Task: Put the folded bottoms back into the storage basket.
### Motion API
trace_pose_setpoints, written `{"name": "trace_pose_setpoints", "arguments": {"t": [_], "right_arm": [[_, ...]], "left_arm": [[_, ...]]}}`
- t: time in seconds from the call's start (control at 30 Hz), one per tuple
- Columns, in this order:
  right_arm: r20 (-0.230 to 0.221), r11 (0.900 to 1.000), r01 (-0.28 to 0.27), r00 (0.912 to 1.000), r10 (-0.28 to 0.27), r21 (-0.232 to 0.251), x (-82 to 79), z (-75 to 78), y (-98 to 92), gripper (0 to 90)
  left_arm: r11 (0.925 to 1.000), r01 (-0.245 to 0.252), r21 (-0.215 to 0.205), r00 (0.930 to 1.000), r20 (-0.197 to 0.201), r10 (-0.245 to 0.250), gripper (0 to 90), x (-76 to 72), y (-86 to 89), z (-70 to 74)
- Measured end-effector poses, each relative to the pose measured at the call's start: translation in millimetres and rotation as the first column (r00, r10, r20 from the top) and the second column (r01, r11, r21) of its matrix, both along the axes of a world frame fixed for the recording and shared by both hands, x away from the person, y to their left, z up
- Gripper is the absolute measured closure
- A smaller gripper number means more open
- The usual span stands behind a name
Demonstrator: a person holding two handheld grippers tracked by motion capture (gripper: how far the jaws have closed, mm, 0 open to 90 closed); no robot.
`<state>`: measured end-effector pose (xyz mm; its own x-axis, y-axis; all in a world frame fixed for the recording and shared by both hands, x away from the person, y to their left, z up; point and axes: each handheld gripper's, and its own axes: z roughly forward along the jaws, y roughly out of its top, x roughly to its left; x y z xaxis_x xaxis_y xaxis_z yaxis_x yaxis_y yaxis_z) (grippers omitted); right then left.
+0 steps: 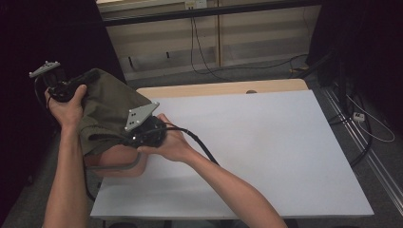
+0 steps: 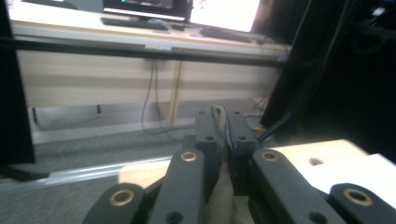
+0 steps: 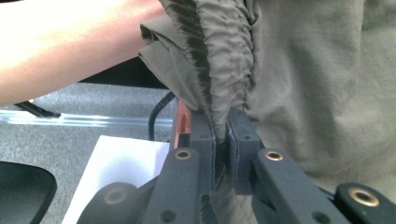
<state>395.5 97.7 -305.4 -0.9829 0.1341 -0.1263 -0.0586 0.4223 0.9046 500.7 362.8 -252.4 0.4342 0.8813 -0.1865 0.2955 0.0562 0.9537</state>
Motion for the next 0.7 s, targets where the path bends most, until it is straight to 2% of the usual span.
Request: {"name": "trace_pose_setpoints", "arguments": {"t": [0.1,0.2,0.6,0.7], "right_arm": [[-0.015,1.0,-0.002,0.9999,0.002,0.0,1.2,-5.1,5.6,83.6],[-0.024,1.0,-0.005,0.9997,0.005,0.006,1.8,-10.3,10.3,83.6],[-0.055,1.0,0.01,0.9984,-0.01,-0.003,0.6,-27.3,29.5,83.4],[-0.058,1.0,0.024,0.998,-0.025,-0.004,0.0,-31.6,35.5,83.2]], "left_arm": [[0.9998,0.008,-0.016,0.9999,-0.006,-0.008,86.2,0.9,5.6,-5.5],[0.9999,0.017,0.004,0.9998,-0.01,-0.016,86.2,1.1,9.6,-8.6],[0.9994,0.034,0.005,0.9983,-0.048,-0.034,86.2,7.5,28.6,-29.9],[0.9987,0.049,-0.011,0.9977,-0.046,-0.049,86.2,10.6,35.2,-34.8]]}}
